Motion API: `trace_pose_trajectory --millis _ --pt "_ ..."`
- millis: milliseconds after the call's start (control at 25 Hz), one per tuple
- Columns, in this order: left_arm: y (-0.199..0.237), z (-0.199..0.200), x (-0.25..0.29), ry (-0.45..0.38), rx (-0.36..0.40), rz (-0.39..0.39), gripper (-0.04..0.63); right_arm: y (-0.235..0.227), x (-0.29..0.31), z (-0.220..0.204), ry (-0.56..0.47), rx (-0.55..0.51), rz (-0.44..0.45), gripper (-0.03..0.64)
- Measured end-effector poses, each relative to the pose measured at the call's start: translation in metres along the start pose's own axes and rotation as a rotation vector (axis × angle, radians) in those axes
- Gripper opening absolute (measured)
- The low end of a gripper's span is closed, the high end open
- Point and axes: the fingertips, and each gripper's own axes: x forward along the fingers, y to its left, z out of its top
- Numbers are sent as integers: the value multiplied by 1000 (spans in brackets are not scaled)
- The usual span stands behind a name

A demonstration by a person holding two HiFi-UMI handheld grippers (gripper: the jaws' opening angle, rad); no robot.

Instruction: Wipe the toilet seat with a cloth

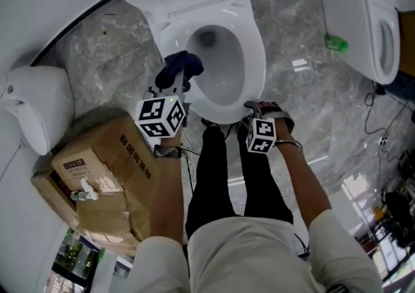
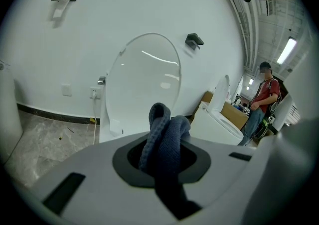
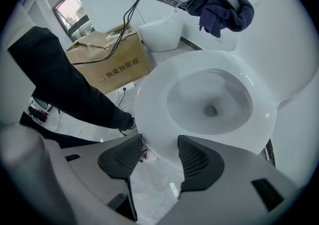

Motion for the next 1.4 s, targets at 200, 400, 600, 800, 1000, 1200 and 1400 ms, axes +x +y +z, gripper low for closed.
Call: trace_pose_trajectory --millis 200,400,600,800,1000,1200,1400 --pt "3 -19 19 28 -21 1 49 0 16 -7 -3 31 20 249" --pt "7 -13 34 -8 -10 15 49 1 31 -11 -3 28 30 249" --pt "14 3 61 -17 5 13 49 -3 32 -11 -33 67 32 245" --pt "24 16 97 -24 12 14 49 -9 26 -3 -141 249 101 245" --pt "41 6 144 -14 45 59 49 -48 1 4 -312 414 45 245" --pt "55 -13 180 -19 45 134 49 -95 -30 -9 -468 612 -81 174" --pt "55 -16 196 -90 7 159 49 -121 -63 -28 -578 741 -162 82"
